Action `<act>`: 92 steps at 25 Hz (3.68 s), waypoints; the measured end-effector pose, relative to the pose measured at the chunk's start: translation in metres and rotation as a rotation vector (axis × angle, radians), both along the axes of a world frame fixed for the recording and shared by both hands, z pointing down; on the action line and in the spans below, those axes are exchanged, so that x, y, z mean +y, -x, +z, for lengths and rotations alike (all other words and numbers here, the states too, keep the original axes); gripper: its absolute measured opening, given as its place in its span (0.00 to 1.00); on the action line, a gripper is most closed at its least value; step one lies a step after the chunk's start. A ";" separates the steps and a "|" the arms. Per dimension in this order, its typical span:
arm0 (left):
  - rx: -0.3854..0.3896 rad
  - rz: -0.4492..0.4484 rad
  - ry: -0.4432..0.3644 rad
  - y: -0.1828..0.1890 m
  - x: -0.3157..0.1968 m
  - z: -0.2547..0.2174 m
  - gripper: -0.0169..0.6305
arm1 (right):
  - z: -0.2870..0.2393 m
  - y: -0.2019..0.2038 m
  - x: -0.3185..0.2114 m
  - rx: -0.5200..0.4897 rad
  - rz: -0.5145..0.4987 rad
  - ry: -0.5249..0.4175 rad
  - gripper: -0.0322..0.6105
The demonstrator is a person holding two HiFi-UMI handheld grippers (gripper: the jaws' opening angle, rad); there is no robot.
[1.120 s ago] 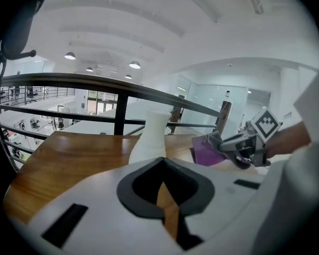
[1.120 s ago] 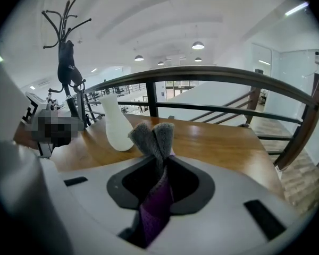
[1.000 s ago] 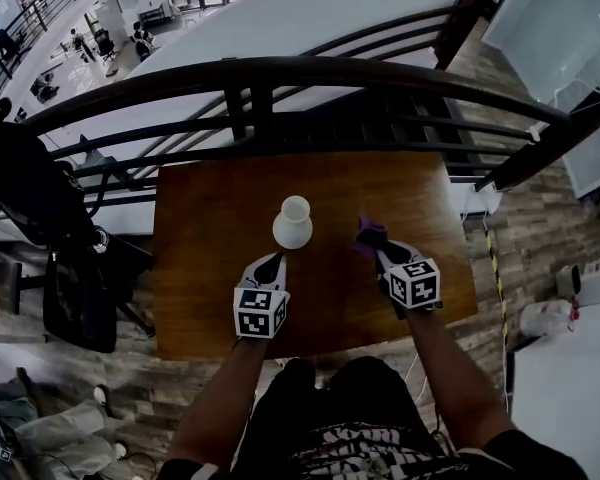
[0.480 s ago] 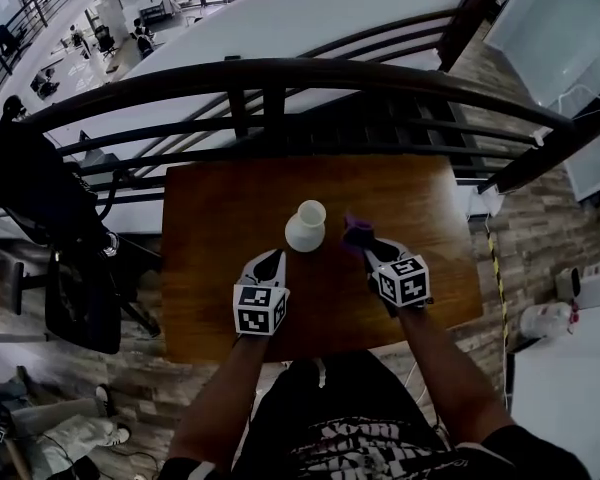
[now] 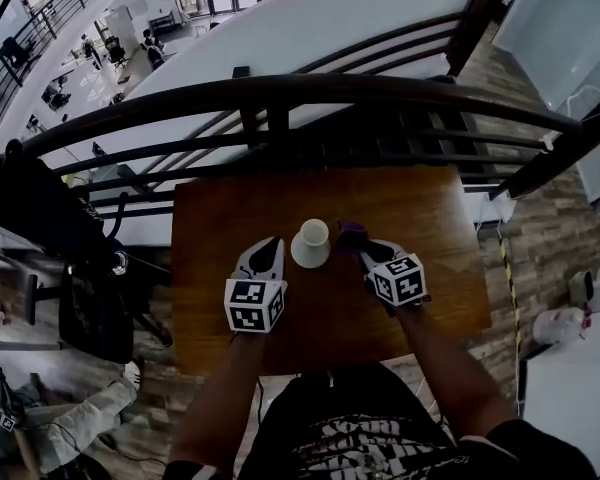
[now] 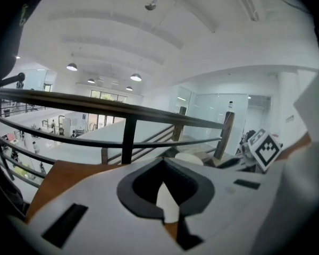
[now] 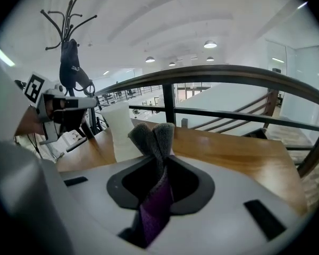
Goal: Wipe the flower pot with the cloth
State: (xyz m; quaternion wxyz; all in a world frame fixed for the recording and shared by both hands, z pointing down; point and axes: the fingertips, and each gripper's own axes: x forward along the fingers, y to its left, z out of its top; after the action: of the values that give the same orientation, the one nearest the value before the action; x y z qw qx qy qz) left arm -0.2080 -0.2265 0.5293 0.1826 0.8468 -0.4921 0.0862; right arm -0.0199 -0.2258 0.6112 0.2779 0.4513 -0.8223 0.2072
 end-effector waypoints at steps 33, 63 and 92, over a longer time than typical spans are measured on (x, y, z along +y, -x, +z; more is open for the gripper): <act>-0.147 0.133 -0.075 -0.076 -0.050 -0.012 0.02 | 0.033 0.072 -0.006 -0.049 -0.297 0.134 0.15; -0.155 0.179 -0.077 -0.088 -0.045 -0.019 0.02 | 0.027 0.079 0.005 -0.029 -0.358 0.146 0.15; -0.168 0.162 -0.065 -0.084 -0.049 -0.013 0.02 | 0.030 0.071 -0.007 -0.048 -0.367 0.140 0.14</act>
State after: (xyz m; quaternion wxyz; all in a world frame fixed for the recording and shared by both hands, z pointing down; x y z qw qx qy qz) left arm -0.1238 -0.2751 0.5166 0.1058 0.8789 -0.4384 0.1555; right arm -0.0913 -0.2333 0.6408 0.3220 0.2685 -0.8807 0.2204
